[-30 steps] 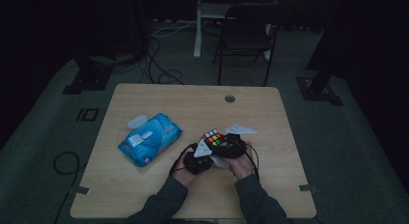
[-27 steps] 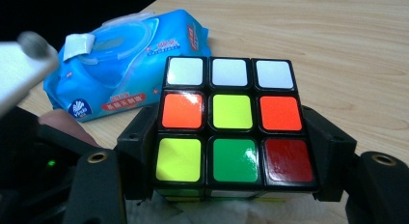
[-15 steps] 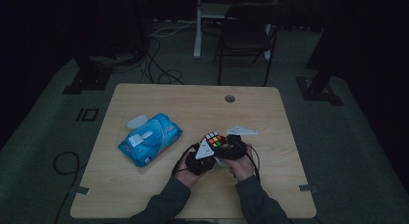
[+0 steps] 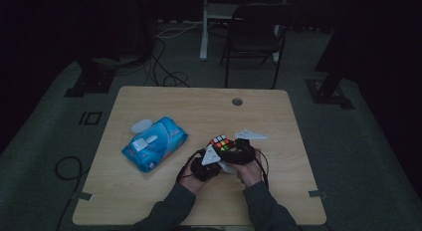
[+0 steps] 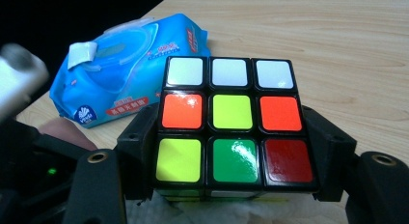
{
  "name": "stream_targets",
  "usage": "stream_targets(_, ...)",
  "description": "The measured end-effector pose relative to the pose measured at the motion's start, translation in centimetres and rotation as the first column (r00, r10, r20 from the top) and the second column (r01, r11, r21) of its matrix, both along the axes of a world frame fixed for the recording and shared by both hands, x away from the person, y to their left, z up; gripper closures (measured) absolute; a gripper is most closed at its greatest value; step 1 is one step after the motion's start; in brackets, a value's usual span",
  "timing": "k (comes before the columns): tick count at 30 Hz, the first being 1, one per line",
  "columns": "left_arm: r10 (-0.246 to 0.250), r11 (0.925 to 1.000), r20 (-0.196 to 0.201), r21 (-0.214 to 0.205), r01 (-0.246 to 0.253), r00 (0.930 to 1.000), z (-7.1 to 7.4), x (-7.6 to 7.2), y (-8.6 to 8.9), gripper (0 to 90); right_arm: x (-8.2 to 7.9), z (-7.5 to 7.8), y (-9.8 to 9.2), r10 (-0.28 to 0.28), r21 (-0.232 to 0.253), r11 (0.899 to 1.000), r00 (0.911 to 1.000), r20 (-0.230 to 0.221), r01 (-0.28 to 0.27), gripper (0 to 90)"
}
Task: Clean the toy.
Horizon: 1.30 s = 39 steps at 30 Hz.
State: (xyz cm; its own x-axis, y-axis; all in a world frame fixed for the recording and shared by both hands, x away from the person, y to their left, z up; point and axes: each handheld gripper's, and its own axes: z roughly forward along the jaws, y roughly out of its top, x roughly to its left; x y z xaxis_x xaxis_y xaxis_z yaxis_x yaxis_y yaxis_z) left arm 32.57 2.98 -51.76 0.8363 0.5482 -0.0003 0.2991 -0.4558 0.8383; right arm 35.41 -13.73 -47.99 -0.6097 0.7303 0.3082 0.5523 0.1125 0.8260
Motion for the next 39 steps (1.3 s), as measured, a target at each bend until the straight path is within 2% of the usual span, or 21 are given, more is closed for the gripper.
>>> stream_targets(6,0.013,0.9997,-0.009,0.022,-0.013,0.9999,-0.5,0.2,0.3,86.5,-0.1,0.2,-0.4,0.000,0.005,1.000,1.0000,0.000,0.000,33.9)
stream_targets(9,0.037,0.9992,-0.029,0.014,-0.037,0.9989,-0.8,0.5,0.8,86.5,-0.2,0.4,-0.5,0.006,0.012,1.000,1.0000,0.005,-0.006,34.0)
stream_targets(14,0.047,0.9987,-0.031,0.019,-0.047,0.9984,-0.7,0.9,1.3,86.5,-0.2,0.4,-0.5,0.020,0.014,1.000,0.9998,0.002,-0.020,34.0)
stream_targets(28,0.111,0.9938,-0.029,-0.002,-0.111,0.9934,-0.2,2.5,3.1,86.6,-0.4,0.5,-0.3,0.056,-0.009,0.998,0.9984,0.003,-0.056,34.0)
stream_targets(33,0.149,0.9884,-0.039,-0.022,-0.150,0.9880,0.0,3.2,4.2,86.5,-0.6,0.5,-0.1,0.066,-0.012,0.998,0.9978,0.003,-0.066,34.0)
stream_targets(39,0.153,0.9877,-0.045,-0.025,-0.154,0.9872,0.0,3.3,4.2,86.6,-0.5,0.4,-0.1,0.060,-0.003,0.998,0.9982,0.004,-0.060,33.9)
